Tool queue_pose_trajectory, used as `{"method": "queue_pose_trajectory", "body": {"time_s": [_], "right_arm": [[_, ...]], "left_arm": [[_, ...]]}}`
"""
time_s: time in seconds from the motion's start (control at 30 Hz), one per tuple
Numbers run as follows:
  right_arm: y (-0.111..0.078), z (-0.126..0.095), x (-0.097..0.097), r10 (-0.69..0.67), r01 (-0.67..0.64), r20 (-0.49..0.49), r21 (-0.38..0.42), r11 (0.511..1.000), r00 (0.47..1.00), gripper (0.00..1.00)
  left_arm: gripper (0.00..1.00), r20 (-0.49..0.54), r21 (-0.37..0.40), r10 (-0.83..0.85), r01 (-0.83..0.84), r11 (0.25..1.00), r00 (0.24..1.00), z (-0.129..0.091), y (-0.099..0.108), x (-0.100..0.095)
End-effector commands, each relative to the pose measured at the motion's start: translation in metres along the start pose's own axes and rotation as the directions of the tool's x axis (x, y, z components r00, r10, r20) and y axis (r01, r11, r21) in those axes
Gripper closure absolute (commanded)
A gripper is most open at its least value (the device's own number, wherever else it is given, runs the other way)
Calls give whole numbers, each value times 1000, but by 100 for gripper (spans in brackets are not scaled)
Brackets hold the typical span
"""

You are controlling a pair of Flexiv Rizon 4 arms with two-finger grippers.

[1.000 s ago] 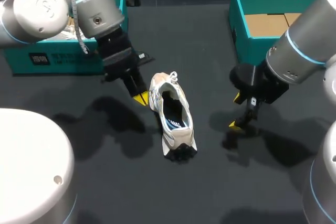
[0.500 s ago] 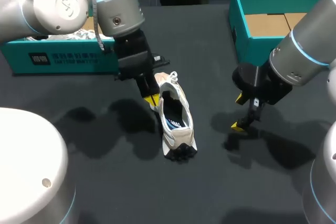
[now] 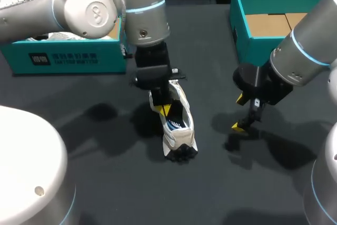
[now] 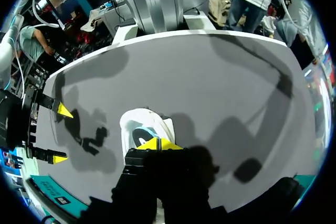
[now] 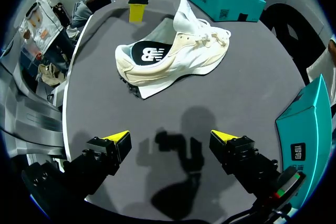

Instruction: Take the shoe out of the shoebox, open the shoe tongue, remove and reinsert the insole, then place the shoe into the shoebox

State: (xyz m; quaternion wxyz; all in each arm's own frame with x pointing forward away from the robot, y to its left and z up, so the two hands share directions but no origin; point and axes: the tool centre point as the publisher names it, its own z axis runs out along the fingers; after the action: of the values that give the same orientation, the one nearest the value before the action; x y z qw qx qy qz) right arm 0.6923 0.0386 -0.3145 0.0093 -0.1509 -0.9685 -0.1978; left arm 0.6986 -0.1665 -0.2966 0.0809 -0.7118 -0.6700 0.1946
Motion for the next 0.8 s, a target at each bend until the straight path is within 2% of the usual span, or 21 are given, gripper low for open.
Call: {"method": "queue_pose_trajectory", "body": {"time_s": [0.03,0.27,0.43,0.63,0.8], "right_arm": [[-1,0,2,0,0,4,0,1000,1000,0],[-1,0,2,0,0,4,0,1000,1000,0],[-1,0,2,0,0,4,0,1000,1000,0],[-1,0,2,0,0,4,0,1000,1000,0],[-1,0,2,0,0,4,0,1000,1000,0]], "left_arm": [[100,-78,12,7,-6,1000,997,21,14,-13],[100,-111,28,9,-6,1000,994,39,24,-17],[100,-143,38,21,-15,999,990,47,24,-13],[100,-126,4,9,-9,1000,992,42,22,-6],[100,-120,-12,15,-16,1000,993,29,17,-3]]}}
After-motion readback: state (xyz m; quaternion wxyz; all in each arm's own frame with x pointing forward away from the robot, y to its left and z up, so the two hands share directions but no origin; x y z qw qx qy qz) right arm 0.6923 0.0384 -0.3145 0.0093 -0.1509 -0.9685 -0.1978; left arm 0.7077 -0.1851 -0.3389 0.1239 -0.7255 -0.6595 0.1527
